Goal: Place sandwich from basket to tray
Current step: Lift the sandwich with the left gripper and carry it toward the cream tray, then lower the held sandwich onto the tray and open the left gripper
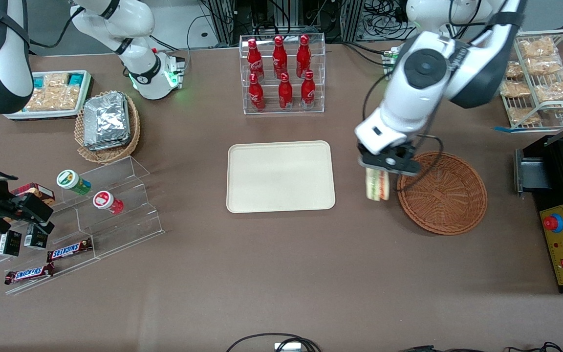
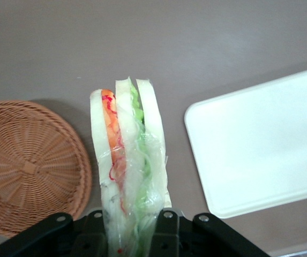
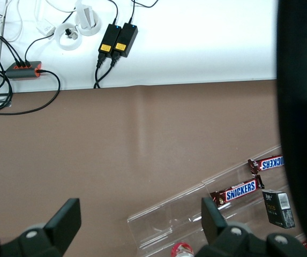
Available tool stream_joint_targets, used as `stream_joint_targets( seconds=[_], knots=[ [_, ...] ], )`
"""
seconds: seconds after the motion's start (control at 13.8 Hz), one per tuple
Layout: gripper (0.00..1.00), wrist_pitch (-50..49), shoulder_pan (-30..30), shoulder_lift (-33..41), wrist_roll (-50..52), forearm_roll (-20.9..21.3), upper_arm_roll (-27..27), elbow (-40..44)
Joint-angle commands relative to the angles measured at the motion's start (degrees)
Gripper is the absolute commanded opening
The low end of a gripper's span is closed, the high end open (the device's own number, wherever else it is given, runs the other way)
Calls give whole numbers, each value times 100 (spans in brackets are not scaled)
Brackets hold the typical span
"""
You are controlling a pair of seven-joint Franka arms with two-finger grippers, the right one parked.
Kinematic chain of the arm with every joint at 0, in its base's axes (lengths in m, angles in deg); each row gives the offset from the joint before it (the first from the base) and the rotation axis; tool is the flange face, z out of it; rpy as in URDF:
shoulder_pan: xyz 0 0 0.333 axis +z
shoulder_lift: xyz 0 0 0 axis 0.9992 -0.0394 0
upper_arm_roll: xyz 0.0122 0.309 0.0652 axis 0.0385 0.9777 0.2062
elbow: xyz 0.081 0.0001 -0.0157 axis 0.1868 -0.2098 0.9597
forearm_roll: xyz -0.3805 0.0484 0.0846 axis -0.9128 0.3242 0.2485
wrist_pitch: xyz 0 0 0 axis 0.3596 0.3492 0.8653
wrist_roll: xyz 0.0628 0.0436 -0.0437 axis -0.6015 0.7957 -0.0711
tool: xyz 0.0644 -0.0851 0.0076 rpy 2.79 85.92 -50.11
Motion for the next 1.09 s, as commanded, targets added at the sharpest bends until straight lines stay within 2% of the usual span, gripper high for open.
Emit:
stream_joint_targets(
  seconds=[0.0,0.14,0.36,1.01],
  knots=[
    [0,-46,12,-290,399,-17,-371,188],
    [0,181,-49,-483,715,-25,-591,170],
    [0,857,-619,-931,1479,158,-610,135],
    [0,1527,-1279,-2504,3159,1714,-601,117]
  ],
)
